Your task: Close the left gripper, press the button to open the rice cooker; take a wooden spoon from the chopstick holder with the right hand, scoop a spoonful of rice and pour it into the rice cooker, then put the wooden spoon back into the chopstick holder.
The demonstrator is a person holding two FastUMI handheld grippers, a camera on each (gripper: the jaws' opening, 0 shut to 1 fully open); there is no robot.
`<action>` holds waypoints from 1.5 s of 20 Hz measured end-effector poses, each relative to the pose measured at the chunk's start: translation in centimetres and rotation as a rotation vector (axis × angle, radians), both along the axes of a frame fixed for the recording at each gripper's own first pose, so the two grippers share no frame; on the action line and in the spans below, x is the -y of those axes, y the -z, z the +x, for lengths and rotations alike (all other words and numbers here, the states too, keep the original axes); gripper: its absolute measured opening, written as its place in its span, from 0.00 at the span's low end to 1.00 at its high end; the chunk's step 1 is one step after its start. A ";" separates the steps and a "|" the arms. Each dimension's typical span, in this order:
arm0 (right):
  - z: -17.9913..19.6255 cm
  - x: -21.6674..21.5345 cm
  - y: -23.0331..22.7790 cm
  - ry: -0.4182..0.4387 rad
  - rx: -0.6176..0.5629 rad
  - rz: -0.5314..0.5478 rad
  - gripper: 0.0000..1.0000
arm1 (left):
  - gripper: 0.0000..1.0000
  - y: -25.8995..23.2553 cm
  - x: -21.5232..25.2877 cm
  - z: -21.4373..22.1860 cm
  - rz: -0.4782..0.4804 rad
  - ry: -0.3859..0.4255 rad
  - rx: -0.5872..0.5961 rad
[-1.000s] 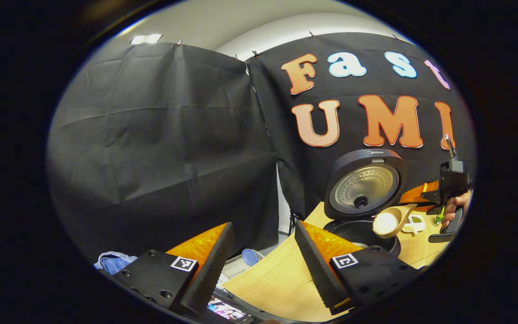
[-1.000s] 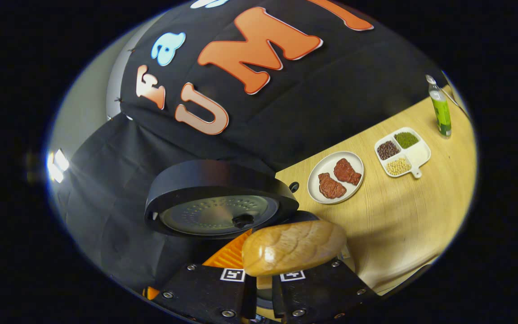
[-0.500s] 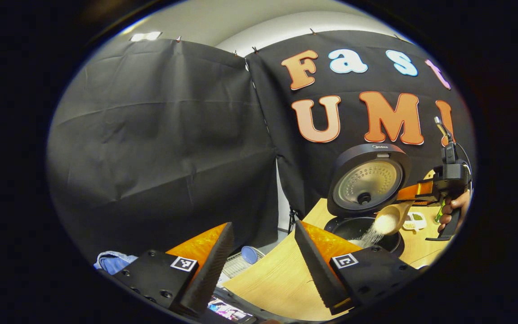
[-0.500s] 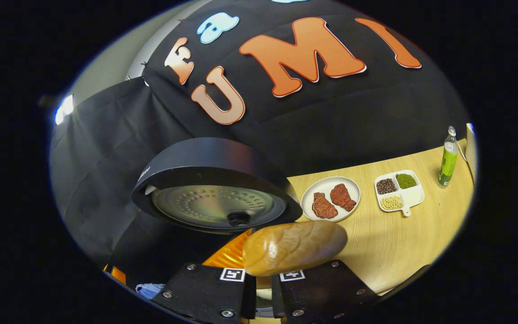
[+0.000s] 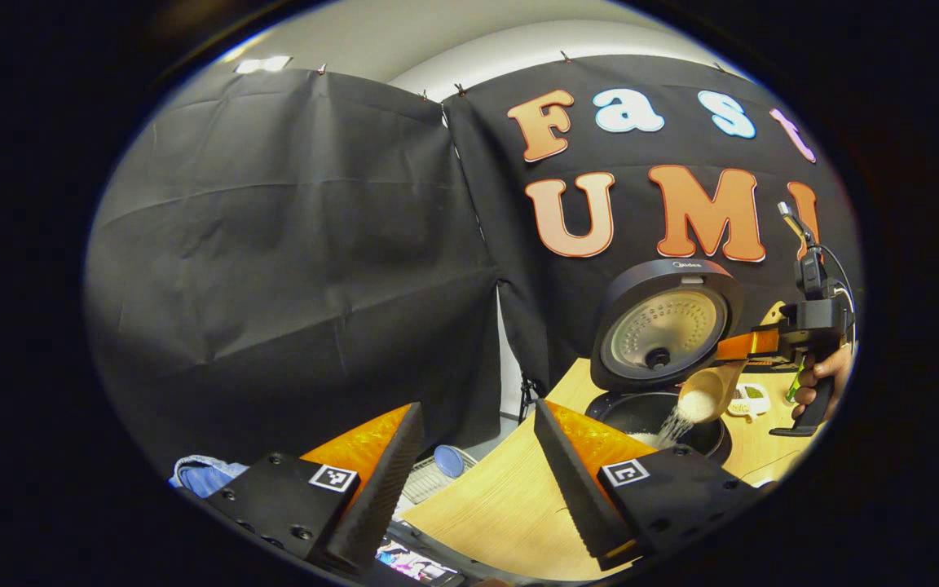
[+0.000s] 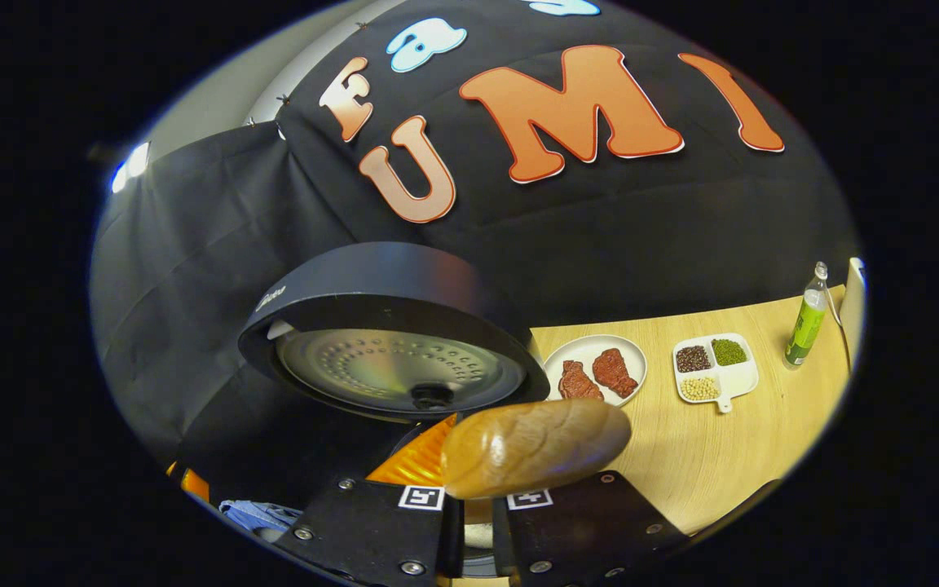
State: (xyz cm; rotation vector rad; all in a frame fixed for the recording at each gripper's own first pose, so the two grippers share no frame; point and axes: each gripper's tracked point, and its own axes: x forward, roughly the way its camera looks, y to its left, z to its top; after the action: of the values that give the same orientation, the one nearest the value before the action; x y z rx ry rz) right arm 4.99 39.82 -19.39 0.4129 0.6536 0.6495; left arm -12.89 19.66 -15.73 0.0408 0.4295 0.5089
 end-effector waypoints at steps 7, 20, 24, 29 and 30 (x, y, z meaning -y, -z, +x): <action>-0.3 -1.1 -0.8 -0.046 0.097 -0.081 0.08 | 0.93 0.0 -0.2 -0.7 -0.002 -0.009 -0.006; -1.2 -4.0 -1.7 -0.152 0.241 -0.168 0.09 | 0.85 0.4 -1.0 -1.3 -0.008 -0.029 -0.023; -1.4 -4.6 -1.3 -0.177 0.255 -0.187 0.08 | 0.85 0.7 -1.2 -1.4 -0.011 -0.037 -0.025; -1.8 -5.4 -1.5 -0.233 0.318 -0.215 0.09 | 0.85 1.2 -1.6 -1.6 -0.022 -0.050 -0.036; -2.2 -5.7 -1.5 -0.250 0.323 -0.213 0.09 | 0.85 1.2 -1.6 -1.5 -0.024 -0.052 -0.037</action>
State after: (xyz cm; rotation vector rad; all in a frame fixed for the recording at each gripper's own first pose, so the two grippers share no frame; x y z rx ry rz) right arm 2.79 45.49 -17.92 0.0240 0.4624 0.8528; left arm -14.41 21.23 -16.95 0.0162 0.4734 0.5545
